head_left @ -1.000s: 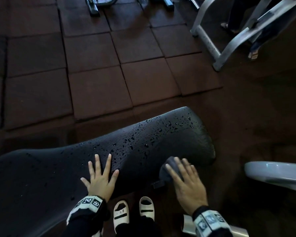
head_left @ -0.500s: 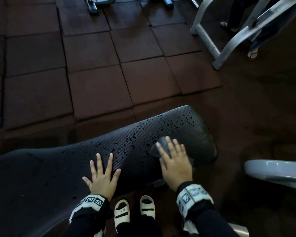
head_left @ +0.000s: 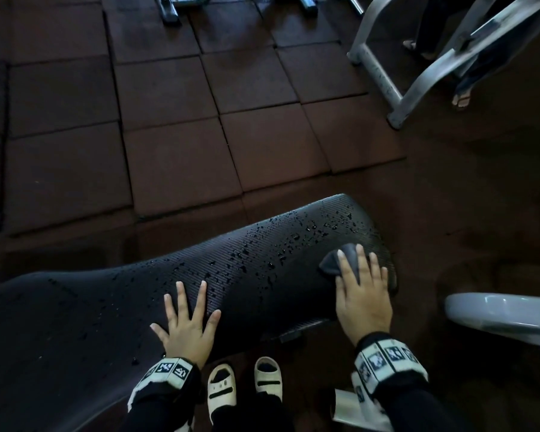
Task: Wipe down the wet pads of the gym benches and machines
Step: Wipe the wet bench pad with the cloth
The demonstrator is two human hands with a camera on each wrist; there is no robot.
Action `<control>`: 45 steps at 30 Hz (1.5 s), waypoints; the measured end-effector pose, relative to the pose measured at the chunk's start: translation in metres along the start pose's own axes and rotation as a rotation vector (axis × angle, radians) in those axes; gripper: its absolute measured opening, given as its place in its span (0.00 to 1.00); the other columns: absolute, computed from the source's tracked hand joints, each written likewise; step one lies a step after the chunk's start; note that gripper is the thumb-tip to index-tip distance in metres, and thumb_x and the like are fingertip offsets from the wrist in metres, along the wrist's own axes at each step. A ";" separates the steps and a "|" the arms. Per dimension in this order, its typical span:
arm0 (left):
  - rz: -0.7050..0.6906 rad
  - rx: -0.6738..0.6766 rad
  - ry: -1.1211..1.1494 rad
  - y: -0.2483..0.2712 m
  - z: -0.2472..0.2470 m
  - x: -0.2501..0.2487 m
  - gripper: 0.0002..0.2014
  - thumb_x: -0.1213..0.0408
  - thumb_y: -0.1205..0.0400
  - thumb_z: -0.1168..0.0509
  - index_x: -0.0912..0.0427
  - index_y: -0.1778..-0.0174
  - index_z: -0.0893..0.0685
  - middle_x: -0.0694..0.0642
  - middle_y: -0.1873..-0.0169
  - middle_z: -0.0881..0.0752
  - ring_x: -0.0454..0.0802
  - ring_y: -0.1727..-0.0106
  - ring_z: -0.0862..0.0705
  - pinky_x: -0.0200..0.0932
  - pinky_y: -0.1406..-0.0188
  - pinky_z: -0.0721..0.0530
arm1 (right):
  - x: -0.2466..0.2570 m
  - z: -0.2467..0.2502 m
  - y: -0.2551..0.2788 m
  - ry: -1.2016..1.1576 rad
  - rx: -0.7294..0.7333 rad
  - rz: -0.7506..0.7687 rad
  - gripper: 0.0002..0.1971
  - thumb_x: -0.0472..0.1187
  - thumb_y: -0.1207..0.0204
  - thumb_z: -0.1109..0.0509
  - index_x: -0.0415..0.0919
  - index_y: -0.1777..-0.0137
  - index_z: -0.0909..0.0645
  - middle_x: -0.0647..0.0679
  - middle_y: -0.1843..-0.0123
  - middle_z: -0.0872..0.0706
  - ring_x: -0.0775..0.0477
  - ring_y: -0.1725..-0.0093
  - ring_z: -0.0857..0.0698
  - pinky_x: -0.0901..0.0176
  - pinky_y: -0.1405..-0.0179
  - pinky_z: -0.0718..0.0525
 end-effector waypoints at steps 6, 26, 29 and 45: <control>-0.005 -0.022 0.015 0.002 0.002 -0.001 0.32 0.39 0.17 0.53 0.32 0.22 0.64 0.39 0.24 0.76 0.47 0.20 0.74 0.72 0.25 0.64 | 0.076 -0.021 0.015 0.008 0.063 0.305 0.27 0.46 0.25 0.44 0.53 0.24 0.31 0.42 0.21 0.32 0.36 0.24 0.33 0.41 0.24 0.42; 0.067 0.070 0.011 -0.001 0.009 0.016 0.44 0.20 0.40 0.71 0.27 0.26 0.71 0.37 0.29 0.83 0.48 0.26 0.83 0.70 0.26 0.68 | -0.004 0.024 -0.103 -0.101 0.112 -0.194 0.24 0.44 0.15 0.47 0.49 0.19 0.41 0.39 0.17 0.45 0.36 0.19 0.45 0.42 0.21 0.48; 0.067 0.079 0.015 0.000 0.009 0.014 0.44 0.21 0.40 0.71 0.28 0.26 0.70 0.37 0.29 0.83 0.48 0.27 0.84 0.70 0.25 0.68 | 0.020 0.021 -0.129 -0.075 0.179 -0.218 0.24 0.45 0.15 0.49 0.50 0.19 0.43 0.40 0.16 0.48 0.36 0.19 0.49 0.40 0.21 0.53; 0.069 0.133 0.028 0.004 0.016 0.010 0.50 0.16 0.49 0.81 0.27 0.26 0.71 0.36 0.30 0.85 0.45 0.31 0.89 0.69 0.26 0.72 | 0.046 -0.002 -0.036 0.049 0.275 0.394 0.28 0.43 0.27 0.46 0.57 0.24 0.32 0.43 0.22 0.31 0.36 0.24 0.31 0.45 0.27 0.35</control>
Point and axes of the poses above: each hand's wrist, its own y-axis away from the middle knuckle, its own z-axis out of the back of the hand, x = y × z, the point moved 5 cm from there along -y, towards the middle knuckle
